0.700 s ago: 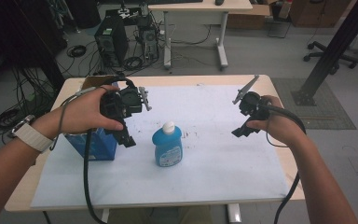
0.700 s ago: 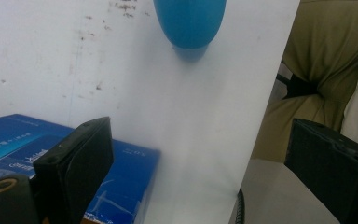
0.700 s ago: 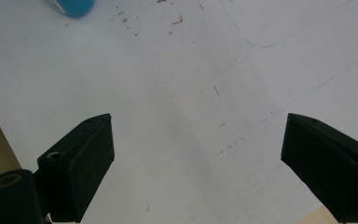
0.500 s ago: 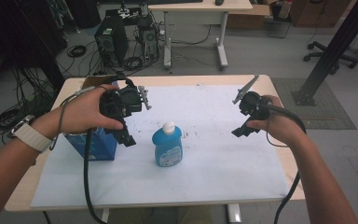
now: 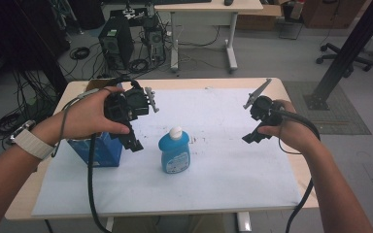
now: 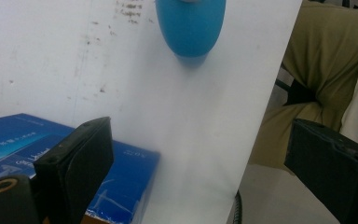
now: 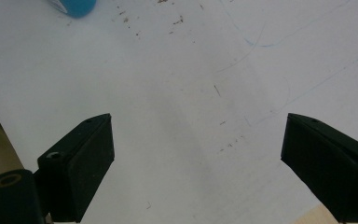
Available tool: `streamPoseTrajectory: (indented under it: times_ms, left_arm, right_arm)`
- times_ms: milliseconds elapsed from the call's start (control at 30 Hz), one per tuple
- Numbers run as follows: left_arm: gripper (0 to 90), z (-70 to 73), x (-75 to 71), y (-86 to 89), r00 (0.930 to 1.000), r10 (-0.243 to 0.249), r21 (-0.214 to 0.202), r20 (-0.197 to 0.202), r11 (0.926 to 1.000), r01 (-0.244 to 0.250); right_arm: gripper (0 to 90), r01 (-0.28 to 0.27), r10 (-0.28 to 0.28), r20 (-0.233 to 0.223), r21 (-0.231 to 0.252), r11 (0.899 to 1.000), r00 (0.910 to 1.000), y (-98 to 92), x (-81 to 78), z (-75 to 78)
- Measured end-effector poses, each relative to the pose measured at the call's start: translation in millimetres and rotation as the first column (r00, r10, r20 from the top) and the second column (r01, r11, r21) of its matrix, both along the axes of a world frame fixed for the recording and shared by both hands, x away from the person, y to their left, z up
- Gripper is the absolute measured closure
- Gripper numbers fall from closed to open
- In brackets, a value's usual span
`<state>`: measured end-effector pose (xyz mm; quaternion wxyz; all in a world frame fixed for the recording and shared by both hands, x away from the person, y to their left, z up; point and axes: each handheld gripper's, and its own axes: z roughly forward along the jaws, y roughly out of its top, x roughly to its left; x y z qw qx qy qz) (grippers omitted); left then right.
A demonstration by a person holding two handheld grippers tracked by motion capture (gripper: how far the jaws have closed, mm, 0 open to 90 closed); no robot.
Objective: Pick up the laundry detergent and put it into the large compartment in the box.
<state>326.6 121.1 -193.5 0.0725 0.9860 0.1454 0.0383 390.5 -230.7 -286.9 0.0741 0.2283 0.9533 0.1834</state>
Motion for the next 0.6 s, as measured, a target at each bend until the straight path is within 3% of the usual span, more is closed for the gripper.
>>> streamPoseTrajectory:
  times_ms: [600]
  left_arm:
    - [7.8, 17.1, -1.6, -7.7, 0.9974, 0.072, -0.031, 0.004, 0.9969, -0.072]
  right_arm:
    - [9.6, 0.0, 0.0, 0.002, 0.001, 1.0, 1.0, -1.6, -0.2, 0.4]
